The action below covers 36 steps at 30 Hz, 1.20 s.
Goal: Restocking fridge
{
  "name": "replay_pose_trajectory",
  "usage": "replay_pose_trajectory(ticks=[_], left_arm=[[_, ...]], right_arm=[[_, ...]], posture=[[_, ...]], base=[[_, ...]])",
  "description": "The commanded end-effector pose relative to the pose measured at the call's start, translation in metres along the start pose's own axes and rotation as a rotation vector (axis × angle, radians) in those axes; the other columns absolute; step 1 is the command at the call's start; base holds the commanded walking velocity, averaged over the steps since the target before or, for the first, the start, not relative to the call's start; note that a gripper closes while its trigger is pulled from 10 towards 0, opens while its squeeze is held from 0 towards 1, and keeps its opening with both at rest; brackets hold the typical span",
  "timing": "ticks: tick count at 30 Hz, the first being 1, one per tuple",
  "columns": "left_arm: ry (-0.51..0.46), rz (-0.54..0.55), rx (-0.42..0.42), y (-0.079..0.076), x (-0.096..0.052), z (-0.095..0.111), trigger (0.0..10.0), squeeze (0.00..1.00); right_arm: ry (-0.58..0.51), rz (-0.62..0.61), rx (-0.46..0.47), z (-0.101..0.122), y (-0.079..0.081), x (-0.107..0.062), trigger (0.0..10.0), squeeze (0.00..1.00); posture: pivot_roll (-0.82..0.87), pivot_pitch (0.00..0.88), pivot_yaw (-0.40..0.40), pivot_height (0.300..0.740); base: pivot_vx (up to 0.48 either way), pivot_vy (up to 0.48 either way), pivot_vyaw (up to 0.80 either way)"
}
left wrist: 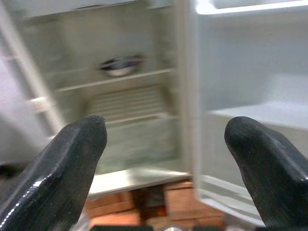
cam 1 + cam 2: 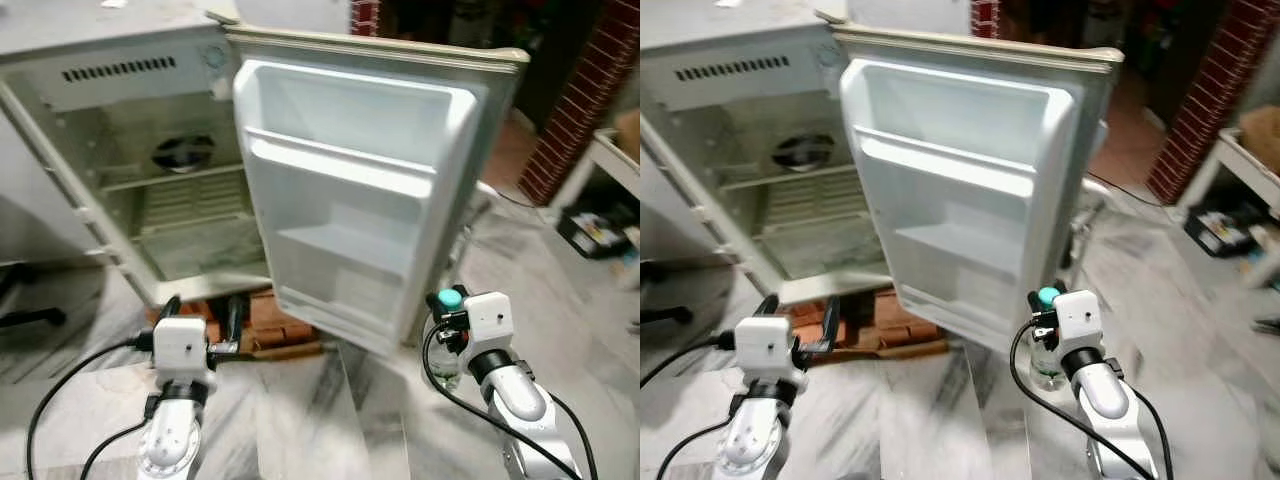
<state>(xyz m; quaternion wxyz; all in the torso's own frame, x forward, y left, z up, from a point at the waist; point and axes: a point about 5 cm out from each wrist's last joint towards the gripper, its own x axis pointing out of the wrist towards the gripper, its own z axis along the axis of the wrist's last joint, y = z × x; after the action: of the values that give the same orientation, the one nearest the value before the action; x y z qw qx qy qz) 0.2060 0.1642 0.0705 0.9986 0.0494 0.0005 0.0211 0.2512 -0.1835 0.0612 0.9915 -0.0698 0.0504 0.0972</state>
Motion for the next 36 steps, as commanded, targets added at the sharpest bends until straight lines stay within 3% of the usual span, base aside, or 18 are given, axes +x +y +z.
replay_pose_trajectory(ticks=[1,19,28,36], left_arm=[[0.011,0.028,0.012,0.008,-0.001,-0.001,10.0,0.0],[0.034,0.059,0.007,0.009,0.001,-0.003,10.0,0.0],[0.068,0.106,0.012,0.012,0.004,-0.005,10.0,0.0],[0.102,0.121,-0.026,0.012,0.005,-0.007,10.0,0.0]], right_arm=[[-0.06,0.047,0.008,0.014,0.012,0.01,10.0,0.0],[-0.091,0.128,-0.006,0.024,0.022,0.028,10.0,0.0],[-0.108,0.115,0.026,0.027,0.024,0.034,10.0,0.0],[-0.123,0.21,0.07,0.029,0.035,0.032,10.0,0.0]], posture=[[-0.02,0.047,0.011,0.74],[-0.01,0.051,0.012,0.74],[-0.01,0.05,0.019,0.74],[0.0,0.051,0.02,0.74]], base=[[0.428,0.0,0.0],[0.064,0.0,0.0],[0.0,0.0,0.0],[0.0,0.0,0.0]])
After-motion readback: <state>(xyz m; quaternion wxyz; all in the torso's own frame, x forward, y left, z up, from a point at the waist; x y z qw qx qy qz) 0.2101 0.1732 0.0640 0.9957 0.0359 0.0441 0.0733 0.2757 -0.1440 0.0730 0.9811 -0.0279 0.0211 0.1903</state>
